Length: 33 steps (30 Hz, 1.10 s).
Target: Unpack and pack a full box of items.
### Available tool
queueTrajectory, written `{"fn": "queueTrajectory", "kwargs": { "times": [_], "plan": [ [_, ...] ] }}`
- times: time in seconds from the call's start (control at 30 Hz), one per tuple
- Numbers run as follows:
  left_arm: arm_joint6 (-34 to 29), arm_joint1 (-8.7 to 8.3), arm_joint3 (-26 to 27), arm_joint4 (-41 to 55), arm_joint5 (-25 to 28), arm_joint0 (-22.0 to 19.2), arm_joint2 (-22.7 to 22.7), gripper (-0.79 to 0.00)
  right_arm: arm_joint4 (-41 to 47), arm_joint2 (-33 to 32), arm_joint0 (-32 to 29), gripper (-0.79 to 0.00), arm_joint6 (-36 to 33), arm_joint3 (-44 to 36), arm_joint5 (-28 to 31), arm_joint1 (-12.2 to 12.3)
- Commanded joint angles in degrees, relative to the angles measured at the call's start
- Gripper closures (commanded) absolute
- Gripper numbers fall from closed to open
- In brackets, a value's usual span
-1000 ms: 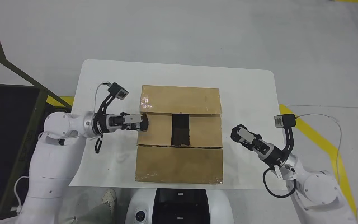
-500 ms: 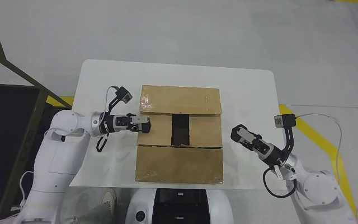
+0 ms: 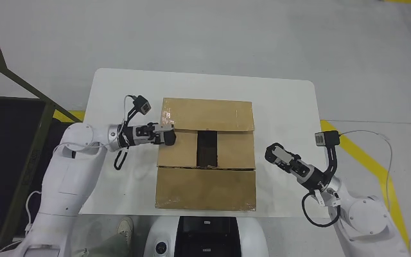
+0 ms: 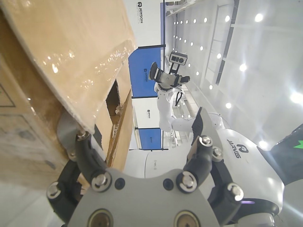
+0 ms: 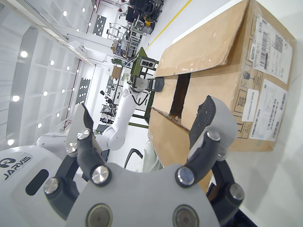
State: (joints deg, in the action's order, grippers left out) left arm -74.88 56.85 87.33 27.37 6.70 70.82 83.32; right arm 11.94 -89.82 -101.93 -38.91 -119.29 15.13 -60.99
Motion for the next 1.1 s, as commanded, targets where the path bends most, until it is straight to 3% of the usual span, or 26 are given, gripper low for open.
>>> {"fn": "queueTrajectory", "kwargs": {
  "times": [0.0,0.23,0.63,1.07],
  "plan": [
    [0.4,0.0,-0.4,0.4,-0.1,-0.6,-0.1,-0.785,0.0,0.0,0.0,-0.785,0.0,0.0,0.0,0.0],
    [1.6,0.06,-2.3,1.6,-0.4,-3.2,-0.9,-0.785,0.0,0.0,0.0,-0.785,0.0,0.0,0.0,0.0],
    [2.4,0.14,-0.4,5.1,-0.5,-7.5,-1.4,-0.785,0.0,0.0,0.0,-0.785,0.0,0.0,0.0,0.0],
    [7.8,0.85,-1.3,3.7,-1.5,-13.8,-5.6,-0.785,0.0,0.0,0.0,-0.785,0.0,0.0,0.0,0.0]
  ]
}}
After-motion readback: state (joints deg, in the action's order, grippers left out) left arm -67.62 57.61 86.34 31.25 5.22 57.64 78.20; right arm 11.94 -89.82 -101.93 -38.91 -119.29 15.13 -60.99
